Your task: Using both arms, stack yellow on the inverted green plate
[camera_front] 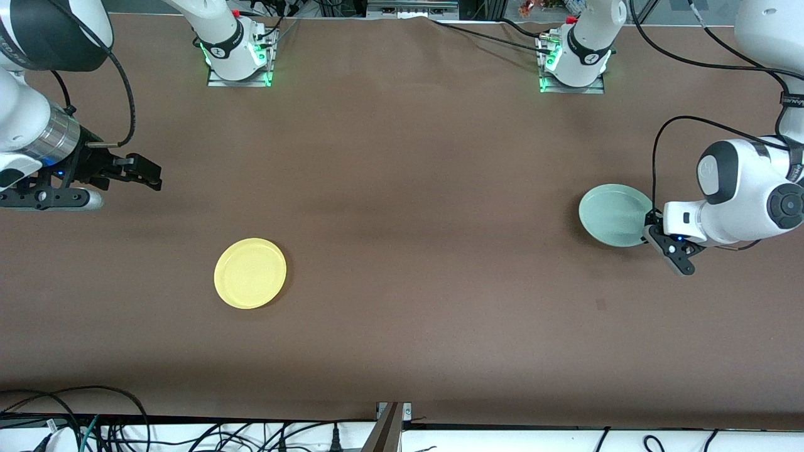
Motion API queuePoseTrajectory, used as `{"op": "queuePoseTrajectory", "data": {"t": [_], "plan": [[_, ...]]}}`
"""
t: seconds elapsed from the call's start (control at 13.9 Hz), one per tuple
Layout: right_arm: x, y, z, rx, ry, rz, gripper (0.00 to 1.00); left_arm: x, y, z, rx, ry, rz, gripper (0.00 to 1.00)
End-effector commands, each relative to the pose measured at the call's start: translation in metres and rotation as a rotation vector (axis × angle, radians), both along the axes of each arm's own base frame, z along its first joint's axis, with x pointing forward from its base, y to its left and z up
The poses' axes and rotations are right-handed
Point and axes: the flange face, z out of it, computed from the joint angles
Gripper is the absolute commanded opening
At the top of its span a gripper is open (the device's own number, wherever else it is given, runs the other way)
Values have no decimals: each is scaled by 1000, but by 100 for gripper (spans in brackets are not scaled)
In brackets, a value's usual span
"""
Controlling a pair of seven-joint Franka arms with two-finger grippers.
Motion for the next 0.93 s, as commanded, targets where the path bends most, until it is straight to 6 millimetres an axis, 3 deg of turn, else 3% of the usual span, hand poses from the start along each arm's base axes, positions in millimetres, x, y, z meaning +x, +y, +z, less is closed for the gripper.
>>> {"op": "queuePoseTrajectory", "data": {"t": [0.0,0.22,0.43,0.57,0.72,0.86], "plan": [[2,-1,-1,-2,-11,6,100,22,-78,48,116,30,38,0],[9,-7,-11,-4,-11,31,100,21,-187,82,263,-24,78,0],[18,-11,-27,-9,-12,34,100,-2,-295,71,465,-89,23,0],[26,-14,-39,-13,-15,47,100,-19,-348,72,615,-211,32,0],[34,-23,-51,-16,-19,74,100,-39,-392,47,728,-248,25,0],[44,-25,-70,-20,-23,100,100,-66,-440,26,900,-390,21,0]]}}
